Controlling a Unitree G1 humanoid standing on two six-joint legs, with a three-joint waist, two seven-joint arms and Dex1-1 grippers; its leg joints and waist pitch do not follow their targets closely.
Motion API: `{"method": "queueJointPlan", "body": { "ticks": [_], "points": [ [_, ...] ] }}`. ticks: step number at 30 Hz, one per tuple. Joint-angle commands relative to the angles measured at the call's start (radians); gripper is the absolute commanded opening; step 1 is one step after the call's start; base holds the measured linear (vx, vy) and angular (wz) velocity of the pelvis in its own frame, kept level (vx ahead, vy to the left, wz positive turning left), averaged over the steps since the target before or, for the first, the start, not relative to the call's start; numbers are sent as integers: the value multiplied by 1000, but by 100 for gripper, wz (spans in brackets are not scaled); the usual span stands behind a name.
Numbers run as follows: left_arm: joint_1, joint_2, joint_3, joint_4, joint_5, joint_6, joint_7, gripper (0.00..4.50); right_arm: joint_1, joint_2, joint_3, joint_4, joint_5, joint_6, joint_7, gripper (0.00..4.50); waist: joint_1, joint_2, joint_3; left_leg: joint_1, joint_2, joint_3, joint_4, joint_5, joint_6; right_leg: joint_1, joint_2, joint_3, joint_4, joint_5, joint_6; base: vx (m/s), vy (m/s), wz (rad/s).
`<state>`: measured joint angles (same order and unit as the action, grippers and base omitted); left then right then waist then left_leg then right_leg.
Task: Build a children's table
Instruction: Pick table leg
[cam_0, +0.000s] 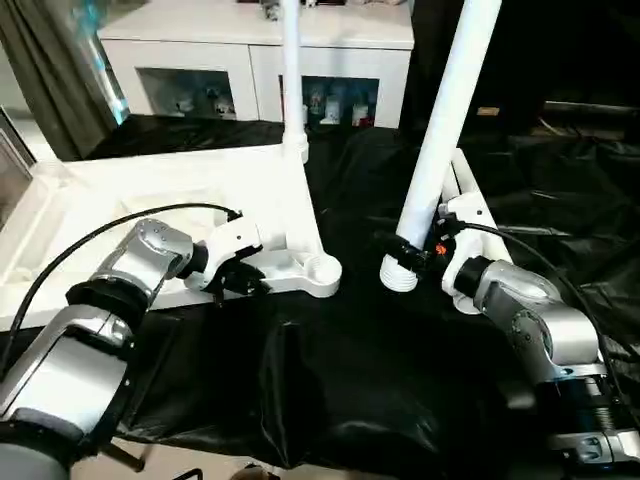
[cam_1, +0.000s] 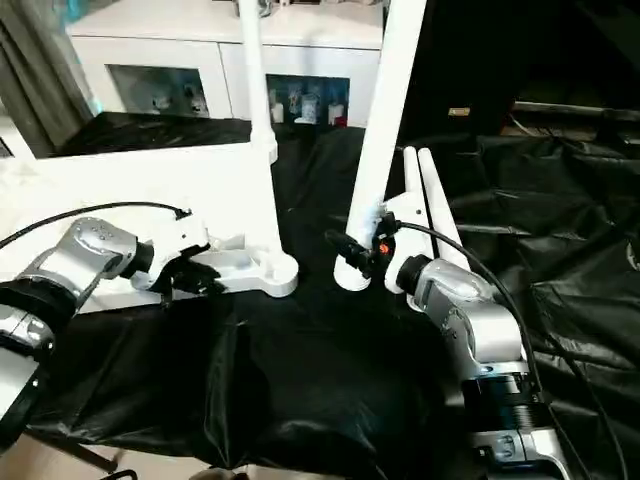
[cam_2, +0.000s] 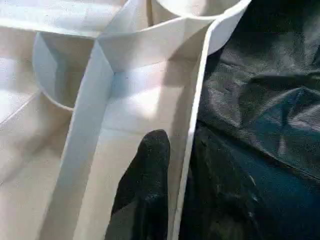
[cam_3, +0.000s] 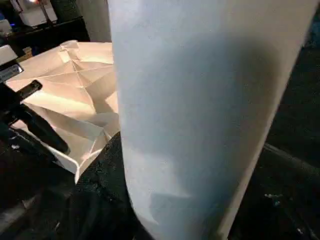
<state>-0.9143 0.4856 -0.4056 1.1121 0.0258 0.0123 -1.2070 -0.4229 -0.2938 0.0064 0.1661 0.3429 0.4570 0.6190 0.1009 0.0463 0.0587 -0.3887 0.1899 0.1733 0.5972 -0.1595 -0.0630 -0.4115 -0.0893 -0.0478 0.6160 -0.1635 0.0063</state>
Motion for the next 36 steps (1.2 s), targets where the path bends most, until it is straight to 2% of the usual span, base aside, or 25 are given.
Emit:
{"method": "queueJointPlan", "body": {
  "ticks": [1, 3, 6, 7, 8, 9, 10, 11, 12, 13, 14, 15, 17, 18, 19, 21, 23, 24, 27, 28, 29, 31, 33, 34, 36],
  "points": [
    [-17, -5, 23, 20, -2, -13, -26, 50, 3, -4, -4, -20, -1, 1, 2, 191, 4, 4, -77, 24, 22, -10, -73, -311, -36, 53, -49, 28, -77, -275, -226, 0, 0, 0],
    [-3, -9, 36, -22, -24, -1, -45, 22, -3, -3, -1, -17, -1, -1, 7, 191, 4, 7, -79, 26, 23, -11, -74, -316, -36, 53, -51, 28, -75, -266, -233, 0, 0, 0],
    [29, -10, 36, -117, -39, 61, -71, 13, -6, -4, 2, -17, -2, -3, 9, 191, 5, 7, -82, 23, 27, -11, -74, -289, -30, 55, -51, 28, -67, -198, -254, 0, 0, 0],
    [74, -6, 30, -234, -56, 121, -79, 7, -6, -4, 6, -24, -2, 1, 11, 191, 5, 8, -82, 22, 27, -9, -73, -275, -25, 55, -50, 28, -65, -166, -263, 0, 0, 0],
    [86, -6, 29, -265, -62, 139, -80, 3, -6, -4, 6, -26, -1, 3, 11, 191, 5, 7, -85, 21, 33, -12, -74, -262, -25, 60, -55, 28, -54, -128, -275, 0, 0, 0],
    [113, -7, 31, -335, -78, 181, -80, 3, -4, -4, 8, -31, 0, 6, 14, 191, 3, 6, -83, 19, 30, -10, -74, -255, -18, 58, -51, 27, -57, -123, -276, 0, 0, 0],
    [167, -14, 37, -464, -105, 264, -62, 0, -1, -4, 13, -39, 0, 9, 16, 191, 3, 6, -84, 21, 29, -8, -70, -250, -12, 56, -50, 27, -56, -112, -281, 0, 0, 0],
    [224, -18, 36, -600, -127, 343, -41, 0, 3, -4, 18, -46, 0, 13, 18, 191, 2, 4, -88, 21, 36, -10, -71, -237, -13, 65, -56, 29, -47, -87, -284, 0, 0, 0],
    [239, -18, 34, -633, -131, 359, -34, 0, 4, -4, 19, -47, 0, 14, 19, 191, 0, 2, -85, 21, 36, -7, -72, -226, -5, 60, -53, 29, -49, -77, -286, 0, 0, 0],
    [286, -25, 30, -735, -140, 406, 3, 0, 8, -4, 24, -55, -1, 17, 20, 191, -2, 3, -81, 20, 29, -3, -69, -226, 7, 54, -46, 28, -59, -110, -278, 0, 0, 0],
    [286, -25, 30, -735, -140, 406, 3, 0, 8, -4, 24, -55, -1, 17, 20, 191, 0, 0, -83, 24, 32, -3, -69, -229, 5, 55, -49, 29, -57, -118, -278, 0, 0, 0],
    [336, -43, 27, -838, -154, 450, 46, 0, 12, -4, 27, -64, 3, 27, 21, 191, 1, 2, -79, 23, 29, -1, -68, -238, 10, 50, -46, 29, -65, -163, -265, 0, 0, 0],
    [403, -66, 21, -957, -137, 481, 99, 0, 15, -3, 34, -74, 7, 39, 28, 191, 3, -19, -76, 22, 34, -1, -74, -247, 8, 53, -47, 30, -67, -217, -243, 0, 0, 0],
    [424, -68, 17, -992, -117, 487, 113, 0, 15, -4, 39, -75, 7, 41, 33, 191, 4, -19, -72, 19, 33, -3, -75, -254, 9, 51, -48, 29, -72, -266, -221, 0, 0, 0],
    [447, -66, 12, -1016, -71, 466, 141, 0, 13, -2, 48, -65, 1, 36, 40, 191, 5, -16, -71, 24, 32, -2, -75, -265, 7, 44, -47, 31, -79, -312, -203, 0, 0, 0],
    [460, -62, 14, -1044, -60, 486, 160, 0, 12, 0, 50, -60, -1, 34, 41, 191, 5, -20, -70, 22, 31, -4, -77, -279, -3, 43, -46, 32, -83, -361, -167, 0, 0, 0],
    [479, -59, 28, -1074, -53, 506, 193, 0, 10, 5, 54, -55, -2, 34, 43, 191, 3, -24, -68, 19, 28, -4, -79, -283, -7, 42, -44, 31, -85, -377, -154, 0, 0, 0],
    [487, -54, 36, -1087, -54, 514, 213, 0, 9, 8, 57, -57, -1, 37, 44, 191, 2, -24, -67, 22, 27, -5, -79, -297, -11, 39, -45, 31, -87, -402, -146, 0, 0, 0],
    [475, -69, 63, -1056, -53, 461, 255, 0, 8, 10, 60, -59, 1, 39, 44, 191, -4, -22, -66, 19, 23, -6, -79, -313, -16, 38, -43, 30, -93, -436, -125, 0, 0, 0],
    [475, -77, 75, -1064, -60, 466, 271, 28, 10, 9, 60, -64, 1, 41, 44, 191, -6, -22, -67, 17, 23, -8, -80, -308, -18, 40, -44, 30, -91, -433, -120, 0, 0, 0],
    [472, -81, 82, -1064, -63, 458, 274, 45, 13, 9, 59, -67, 2, 43, 44, 191, -11, -17, -68, 16, 23, -9, -81, -306, -20, 40, -43, 29, -91, -421, -120, 0, 0, 0],
    [466, -82, 88, -1066, -91, 461, 241, 56, 21, 6, 53, -76, 4, 47, 42, 191, -13, -15, -71, 16, 22, -8, -78, -292, -19, 41, -43, 29, -88, -388, -131, 0, 0, 0],
    [465, -81, 86, -1069, -94, 468, 233, 63, 23, 5, 52, -78, 4, 47, 41, 191, -12, -18, -70, 18, 23, -6, -77, -295, -13, 38, -41, 31, -89, -362, -147, 0, 0, 0],
    [463, -76, 79, -1073, -92, 473, 225, 74, 27, 3, 51, -82, 4, 48, 41, 191, -11, -10, -71, 19, 22, -7, -77, -292, -13, 39, -41, 30, -85, -352, -152, 0, 0, 0],
    [462, -66, 61, -1082, -86, 475, 219, 96, 37, 1, 49, -92, 4, 50, 38, 191, -13, -12, -72, 17, 22, -7, -77, -284, -11, 41, -39, 30, -84, -324, -155, 0, 0, 0]
  ]
}}
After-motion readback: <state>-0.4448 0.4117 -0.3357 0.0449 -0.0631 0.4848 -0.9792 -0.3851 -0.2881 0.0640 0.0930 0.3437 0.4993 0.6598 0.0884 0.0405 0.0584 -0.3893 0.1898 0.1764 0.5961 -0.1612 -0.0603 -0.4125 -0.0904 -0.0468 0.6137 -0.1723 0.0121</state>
